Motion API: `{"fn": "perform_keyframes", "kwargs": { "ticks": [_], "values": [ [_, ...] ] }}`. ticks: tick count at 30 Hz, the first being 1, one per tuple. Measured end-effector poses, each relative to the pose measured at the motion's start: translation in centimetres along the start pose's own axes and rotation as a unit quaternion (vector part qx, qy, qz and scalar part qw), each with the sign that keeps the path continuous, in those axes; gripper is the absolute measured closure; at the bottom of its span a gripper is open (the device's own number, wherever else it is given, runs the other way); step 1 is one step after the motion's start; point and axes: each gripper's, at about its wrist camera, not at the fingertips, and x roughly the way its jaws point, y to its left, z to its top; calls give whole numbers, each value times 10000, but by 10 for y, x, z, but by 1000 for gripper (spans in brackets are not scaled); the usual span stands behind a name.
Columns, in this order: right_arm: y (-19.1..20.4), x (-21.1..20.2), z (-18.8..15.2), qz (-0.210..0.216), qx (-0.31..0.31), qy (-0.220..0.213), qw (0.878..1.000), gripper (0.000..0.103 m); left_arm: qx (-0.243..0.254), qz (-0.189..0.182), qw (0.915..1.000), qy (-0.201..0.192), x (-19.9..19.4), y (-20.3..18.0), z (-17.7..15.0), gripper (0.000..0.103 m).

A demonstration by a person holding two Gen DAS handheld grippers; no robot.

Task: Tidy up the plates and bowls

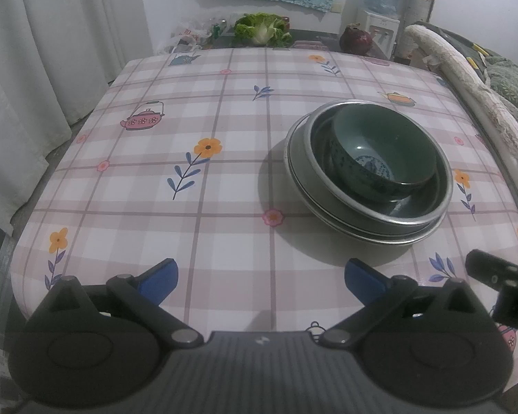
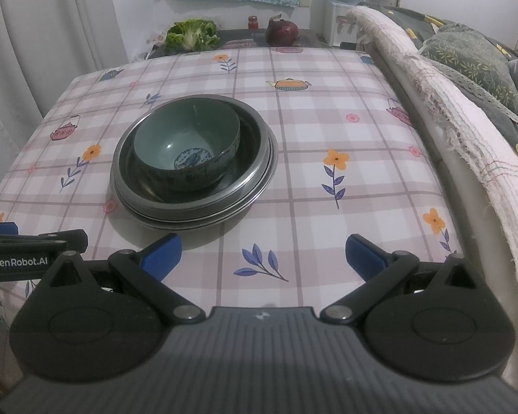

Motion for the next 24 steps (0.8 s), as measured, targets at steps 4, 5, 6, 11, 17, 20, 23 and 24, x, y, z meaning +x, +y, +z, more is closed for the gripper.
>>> {"fn": "perform_keyframes", "kwargs": {
  "ticks": [4, 5, 6, 11, 17, 20, 23, 24],
  "values": [
    [0, 0, 0, 3, 3, 0, 10000, 1, 0, 1, 10000, 4, 0, 0, 0, 0],
    [0, 0, -1, 3, 4, 0, 10000, 1, 2, -1, 10000, 2, 0, 0, 0, 0],
    [0, 0, 0, 2, 0, 0, 10000, 1, 2, 1, 10000, 0, 0, 0, 0, 0],
    [0, 0, 0, 5, 2, 2, 10000, 1, 3, 3, 10000, -2, 0, 0, 0, 0],
    [0, -1, 0, 2, -1, -8, 10000, 1, 0, 1, 10000, -5, 0, 0, 0, 0],
    [1, 1, 1, 13, -10, -9, 10000, 1, -2, 4, 10000, -7, -1, 1, 1, 0],
    [2, 1, 1, 23, -21, -6, 10000, 1, -2, 6, 10000, -8, -1, 1, 1, 0],
    [1, 0, 1, 26, -24, -7, 10000, 1, -2, 9, 10000, -9, -1, 1, 1, 0]
  ]
}}
